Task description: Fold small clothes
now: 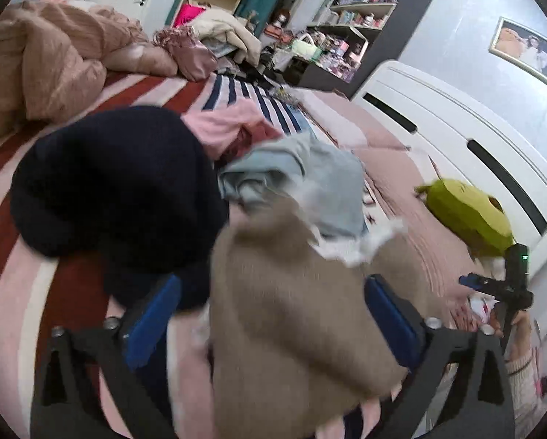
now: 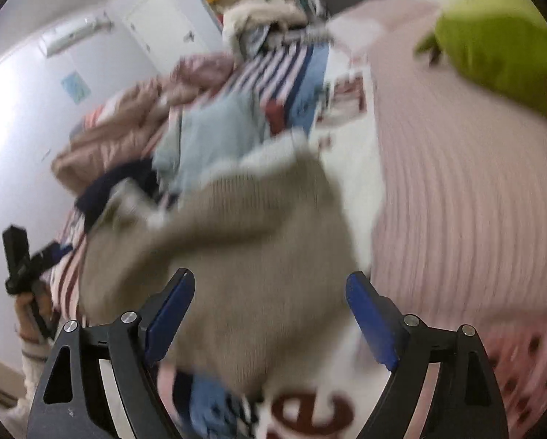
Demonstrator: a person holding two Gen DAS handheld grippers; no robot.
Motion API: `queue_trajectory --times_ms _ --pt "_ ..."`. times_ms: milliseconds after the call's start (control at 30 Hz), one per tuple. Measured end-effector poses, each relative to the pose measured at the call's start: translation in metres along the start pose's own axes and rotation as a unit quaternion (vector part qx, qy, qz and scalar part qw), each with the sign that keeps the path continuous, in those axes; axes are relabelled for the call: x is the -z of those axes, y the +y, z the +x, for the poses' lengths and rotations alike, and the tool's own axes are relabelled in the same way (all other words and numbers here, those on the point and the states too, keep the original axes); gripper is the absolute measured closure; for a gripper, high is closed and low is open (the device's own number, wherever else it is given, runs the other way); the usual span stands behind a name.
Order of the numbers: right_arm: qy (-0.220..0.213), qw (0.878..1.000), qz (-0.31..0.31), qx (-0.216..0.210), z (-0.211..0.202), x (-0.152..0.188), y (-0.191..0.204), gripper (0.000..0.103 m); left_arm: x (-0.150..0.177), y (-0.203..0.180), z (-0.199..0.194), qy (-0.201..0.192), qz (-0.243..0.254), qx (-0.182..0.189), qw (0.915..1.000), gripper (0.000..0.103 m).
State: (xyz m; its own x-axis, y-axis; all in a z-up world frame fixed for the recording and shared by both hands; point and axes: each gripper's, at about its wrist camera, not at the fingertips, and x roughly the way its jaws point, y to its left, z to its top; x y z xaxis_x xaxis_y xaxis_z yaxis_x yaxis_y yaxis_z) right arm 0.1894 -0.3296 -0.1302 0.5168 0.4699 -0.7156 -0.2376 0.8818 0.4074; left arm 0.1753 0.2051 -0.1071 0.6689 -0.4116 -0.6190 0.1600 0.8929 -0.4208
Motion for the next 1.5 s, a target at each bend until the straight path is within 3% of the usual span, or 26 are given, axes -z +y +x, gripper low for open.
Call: queue_trajectory --times_ms 67,200,233,267,300,333,367,433,567,733,833,867,900,933,967,1167,1200,1233,1267,1300,1367,1433,1500 --pt "0.017 1.0 0.011 -0.023 0.01 0.024 -0.002 0.021 0.02 -0.001 0.002 0.028 0.005 0.013 0.9995 0.002" --pt "0.013 0.999 0.024 -0.038 0.036 0.055 0.001 0.022 0.064 -0.006 0.02 0.058 0.014 -0.006 0.9982 0.003" --pt "0.005 0.999 0.038 -0.035 0.043 0.059 0.0 0.035 0.072 -0.006 0.026 0.059 0.004 -0.002 0.9983 0.003" --pt "-0.003 0.998 0.047 -0.036 0.048 0.061 -0.001 0.065 0.077 -0.006 0.031 0.058 -0.007 0.005 0.9983 0.01" --pt "-0.008 0.998 0.051 -0.04 0.05 0.063 0.001 0.077 0.081 -0.006 0.036 0.054 -0.018 0.015 0.9983 0.035" --pt "-0.016 0.998 0.054 -0.041 0.051 0.065 0.002 0.087 0.084 -0.007 0.039 0.051 -0.021 0.014 0.9984 0.05" --pt "-0.03 0.998 0.048 -0.036 0.047 0.066 0.005 0.095 0.085 -0.008 0.041 0.052 -0.018 0.007 0.9985 0.089" --pt "-0.05 0.998 0.016 -0.018 0.03 0.07 0.015 0.098 0.086 -0.01 0.032 0.044 -0.012 0.008 0.9989 0.091" --pt "-0.041 0.999 0.016 -0.012 0.002 0.085 0.013 0.099 0.093 -0.011 0.005 0.041 0.014 -0.017 0.9989 0.093" --pt "0.001 0.999 0.014 0.032 0.009 0.112 0.007 0.098 0.114 0.0 0.014 0.07 0.008 -0.033 0.997 0.092" --pt "-0.006 0.998 0.004 0.059 -0.007 0.116 0.009 0.093 0.115 0.0 0.006 0.069 0.016 -0.047 0.9963 0.062" --pt "-0.019 0.998 -0.009 0.059 -0.017 0.114 0.012 0.081 0.111 -0.002 0.002 0.069 0.022 -0.055 0.9959 0.039" --pt "-0.036 0.998 -0.021 0.055 -0.028 0.109 0.017 0.07 0.105 -0.003 -0.003 0.062 0.029 -0.054 0.9962 0.024" --pt "-0.047 0.997 -0.026 0.049 -0.033 0.105 0.02 0.048 0.097 -0.005 -0.008 0.048 0.035 -0.045 0.9973 0.02" --pt "-0.063 0.997 -0.032 0.042 -0.039 0.096 0.024 0.043 0.086 -0.006 -0.008 0.037 0.042 -0.031 0.9979 0.019" --pt "-0.097 0.993 -0.069 0.012 -0.015 0.054 0.059 0.043 0.028 -0.001 0.047 0.029 0.039 -0.037 0.9981 0.019" --pt "-0.096 0.993 -0.074 0.007 -0.008 0.051 0.064 0.043 0.022 0.002 0.062 0.041 0.033 -0.039 0.9978 0.027" --pt "-0.094 0.992 -0.08 0.007 0.001 0.049 0.069 0.043 0.016 0.006 0.075 0.056 0.018 -0.026 0.9979 0.043" --pt "-0.091 0.992 -0.086 0.014 0.008 0.049 0.073 0.043 0.012 0.007 0.083 0.066 0.002 -0.016 0.9977 0.069" --pt "-0.089 0.991 -0.095 0.024 0.014 0.049 0.078 0.043 0.009 0.007 0.087 0.067 -0.001 -0.027 0.9974 0.082" --pt "-0.091 0.99 -0.107 0.025 0.018 0.051 0.082 0.043 0.001 -0.001 0.081 0.04 0.023 -0.05 0.9977 0.09" --pt "-0.087 0.99 -0.108 0.018 0.025 0.049 0.082 0.043 -0.013 -0.005 0.072 -0.002 0.02 -0.057 0.9982 0.09" --pt "-0.083 0.991 -0.101 0.013 0.031 0.046 0.078 0.045 -0.024 -0.007 0.076 -0.015 0.025 -0.085 0.996 0.09"
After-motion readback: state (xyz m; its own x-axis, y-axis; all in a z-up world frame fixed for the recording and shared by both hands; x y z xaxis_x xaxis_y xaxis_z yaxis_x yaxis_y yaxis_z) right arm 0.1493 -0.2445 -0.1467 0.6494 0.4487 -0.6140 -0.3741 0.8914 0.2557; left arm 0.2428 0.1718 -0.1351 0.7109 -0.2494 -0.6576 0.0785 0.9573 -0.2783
